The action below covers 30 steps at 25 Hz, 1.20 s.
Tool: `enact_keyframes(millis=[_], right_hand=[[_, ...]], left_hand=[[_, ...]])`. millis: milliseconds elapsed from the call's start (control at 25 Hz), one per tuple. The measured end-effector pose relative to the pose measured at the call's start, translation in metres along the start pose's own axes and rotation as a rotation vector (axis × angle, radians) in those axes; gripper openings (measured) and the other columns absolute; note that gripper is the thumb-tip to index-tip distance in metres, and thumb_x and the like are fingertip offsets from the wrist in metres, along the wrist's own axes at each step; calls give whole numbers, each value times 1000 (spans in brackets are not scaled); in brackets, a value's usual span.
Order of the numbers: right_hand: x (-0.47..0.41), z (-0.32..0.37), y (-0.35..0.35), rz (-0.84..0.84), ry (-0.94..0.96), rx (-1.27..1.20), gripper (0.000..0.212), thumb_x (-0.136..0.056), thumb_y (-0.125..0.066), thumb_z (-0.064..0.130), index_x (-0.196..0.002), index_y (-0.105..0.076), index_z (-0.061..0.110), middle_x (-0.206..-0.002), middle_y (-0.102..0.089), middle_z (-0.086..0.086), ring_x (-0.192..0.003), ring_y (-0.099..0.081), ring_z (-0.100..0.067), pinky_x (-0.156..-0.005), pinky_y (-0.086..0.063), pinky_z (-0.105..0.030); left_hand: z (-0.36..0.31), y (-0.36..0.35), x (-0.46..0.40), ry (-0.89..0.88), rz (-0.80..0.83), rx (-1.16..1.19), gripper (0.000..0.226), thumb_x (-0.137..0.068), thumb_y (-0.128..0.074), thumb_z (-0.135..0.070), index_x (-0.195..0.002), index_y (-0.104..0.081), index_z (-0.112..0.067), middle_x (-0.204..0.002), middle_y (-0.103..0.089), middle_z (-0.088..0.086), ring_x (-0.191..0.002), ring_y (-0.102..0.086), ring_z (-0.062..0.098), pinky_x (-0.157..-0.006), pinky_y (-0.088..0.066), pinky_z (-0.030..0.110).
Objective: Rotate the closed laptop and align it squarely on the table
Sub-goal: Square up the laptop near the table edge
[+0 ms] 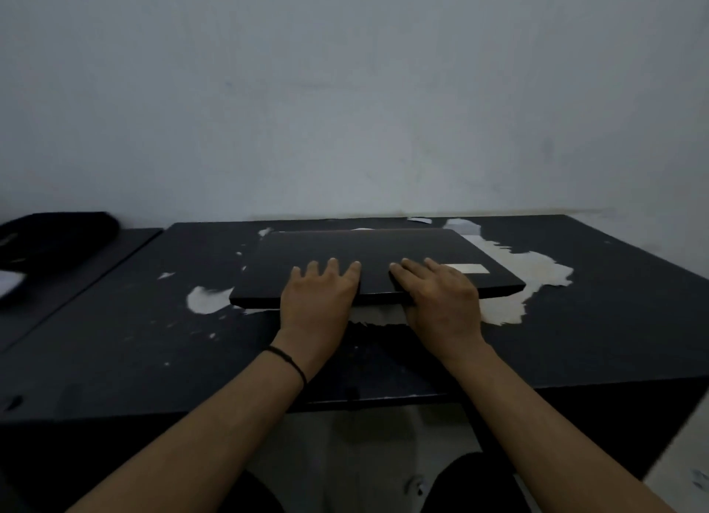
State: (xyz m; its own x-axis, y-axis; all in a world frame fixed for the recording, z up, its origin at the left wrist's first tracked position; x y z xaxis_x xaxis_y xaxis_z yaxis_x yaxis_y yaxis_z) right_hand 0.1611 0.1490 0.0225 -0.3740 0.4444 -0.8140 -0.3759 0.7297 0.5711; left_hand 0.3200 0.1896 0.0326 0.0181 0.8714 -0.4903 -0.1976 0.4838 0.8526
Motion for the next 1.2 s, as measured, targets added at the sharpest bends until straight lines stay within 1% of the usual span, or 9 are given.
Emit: enact_keyframes(millis=[200, 320, 440, 640, 720, 840, 960, 1080, 1200], right_hand=[[-6, 41, -19, 29, 20, -24, 50, -66, -84, 4, -115, -75, 13, -113, -76, -11, -99, -71, -42, -81, -57, -46], [2, 47, -26, 63, 8, -17, 54, -65, -84, 2, -117, -74, 13, -114, -75, -12, -105, -68, -45, -87, -55, -51], [8, 45, -29, 89, -8, -13, 57, -61, -84, 0, -115, -75, 13, -113, -76, -12, -103, -69, -46, -88, -54, -55], [8, 46, -27, 158, -1, -21, 54, -59, -85, 1, -111, -76, 13, -108, -77, -11, -91, -72, -42, -79, -58, -48], [11, 43, -30, 232, -6, -48, 57, -59, -89, 9, -114, -76, 17, -111, -76, -7, -93, -72, -37, -78, -58, -44], [16, 37, -34, 320, -71, -115, 62, -63, -89, 26, -123, -71, 26, -122, -73, 1, -106, -69, -28, -86, -56, -40], [15, 36, -27, 307, -117, -141, 64, -61, -90, 29, -122, -72, 29, -122, -73, 5, -110, -68, -24, -91, -53, -40], [14, 37, -21, 324, -130, -132, 61, -65, -88, 29, -123, -71, 31, -124, -71, 7, -113, -65, -21, -100, -48, -44], [14, 37, -20, 317, -138, -143, 60, -64, -88, 29, -122, -72, 30, -122, -72, 6, -111, -67, -21, -96, -51, -42]], left_hand=[[40, -12, 15, 23, 10, -10, 74, -93, -58, -13, -156, -21, -24, -155, -39, 14, -136, -43, 39, -114, -33, 54], [42, -23, 19, 18, 33, -1, 69, -95, -52, -13, -156, -22, -24, -155, -39, 14, -137, -42, 40, -115, -32, 54], [35, -31, 20, 5, 25, 9, 66, -96, -52, -13, -156, -25, -25, -153, -42, 12, -135, -44, 39, -114, -33, 53], [37, -38, 22, 26, 38, 1, 65, -94, -53, -12, -154, -32, -25, -148, -48, 12, -129, -49, 39, -110, -37, 53], [37, -42, 27, 10, 48, 2, 65, -91, -56, -15, -152, -37, -25, -144, -52, 12, -125, -53, 39, -106, -41, 53], [37, -42, 32, -36, 46, 0, 68, -71, -79, -25, -136, -60, -25, -123, -69, 10, -103, -67, 35, -87, -54, 47], [39, -40, 32, -62, 13, -21, 72, -54, -91, -36, -123, -71, -26, -108, -75, 8, -86, -72, 33, -71, -59, 43], [38, -42, 30, -91, -3, -33, 71, -58, -88, -47, -124, -69, -27, -109, -74, 7, -86, -71, 31, -69, -58, 42], [37, -43, 28, -93, -28, -5, 71, -71, -64, -74, -124, -68, -26, -112, -74, 7, -89, -72, 30, -70, -58, 42]])
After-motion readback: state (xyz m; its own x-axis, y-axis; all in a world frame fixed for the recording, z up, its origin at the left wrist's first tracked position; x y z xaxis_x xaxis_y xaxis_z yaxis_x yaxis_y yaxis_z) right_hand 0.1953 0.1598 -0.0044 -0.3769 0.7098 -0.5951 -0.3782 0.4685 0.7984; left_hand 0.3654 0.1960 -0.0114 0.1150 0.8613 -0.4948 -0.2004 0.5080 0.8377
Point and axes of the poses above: each hand's wrist, its own x-axis away from the middle knuckle, its own y-axis out of the back of the hand, z = x × y, the point moved 5 cm from there along -x, towards the middle knuckle
